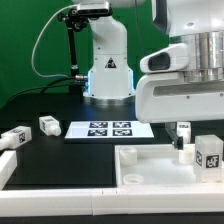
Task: Assemble one leg
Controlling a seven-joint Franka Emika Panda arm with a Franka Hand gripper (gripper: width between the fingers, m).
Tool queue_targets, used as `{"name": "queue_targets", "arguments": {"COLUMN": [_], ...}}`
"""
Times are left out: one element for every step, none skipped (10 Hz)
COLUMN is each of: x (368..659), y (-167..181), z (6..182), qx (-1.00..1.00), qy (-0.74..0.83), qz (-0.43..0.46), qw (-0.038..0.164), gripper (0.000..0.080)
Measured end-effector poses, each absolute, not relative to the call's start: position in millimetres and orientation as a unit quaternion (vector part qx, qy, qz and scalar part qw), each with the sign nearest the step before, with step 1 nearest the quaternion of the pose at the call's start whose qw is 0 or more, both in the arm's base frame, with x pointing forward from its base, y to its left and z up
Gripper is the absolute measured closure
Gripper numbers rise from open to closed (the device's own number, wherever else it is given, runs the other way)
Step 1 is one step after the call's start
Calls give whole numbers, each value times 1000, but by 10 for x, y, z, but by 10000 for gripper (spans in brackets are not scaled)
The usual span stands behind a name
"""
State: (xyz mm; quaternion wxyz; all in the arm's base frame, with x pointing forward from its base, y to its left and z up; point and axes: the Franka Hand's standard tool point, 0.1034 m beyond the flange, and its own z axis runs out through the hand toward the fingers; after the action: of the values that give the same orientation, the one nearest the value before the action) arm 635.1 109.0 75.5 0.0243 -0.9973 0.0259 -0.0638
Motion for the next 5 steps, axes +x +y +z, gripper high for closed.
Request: {"name": "queue_targets", "arguments": {"x": [6393,6387,6386,6385,6385], "y": [1105,1100,1101,1102,1104], "z": [767,760,758,756,754], "qx": [-998,-997,-997,-997,-996], "qy": [-9,13,18,25,57], "qz": [-68,-67,-67,-66,-66], "qw": [15,19,19,20,22], "gripper": [151,178,178,350,517]}}
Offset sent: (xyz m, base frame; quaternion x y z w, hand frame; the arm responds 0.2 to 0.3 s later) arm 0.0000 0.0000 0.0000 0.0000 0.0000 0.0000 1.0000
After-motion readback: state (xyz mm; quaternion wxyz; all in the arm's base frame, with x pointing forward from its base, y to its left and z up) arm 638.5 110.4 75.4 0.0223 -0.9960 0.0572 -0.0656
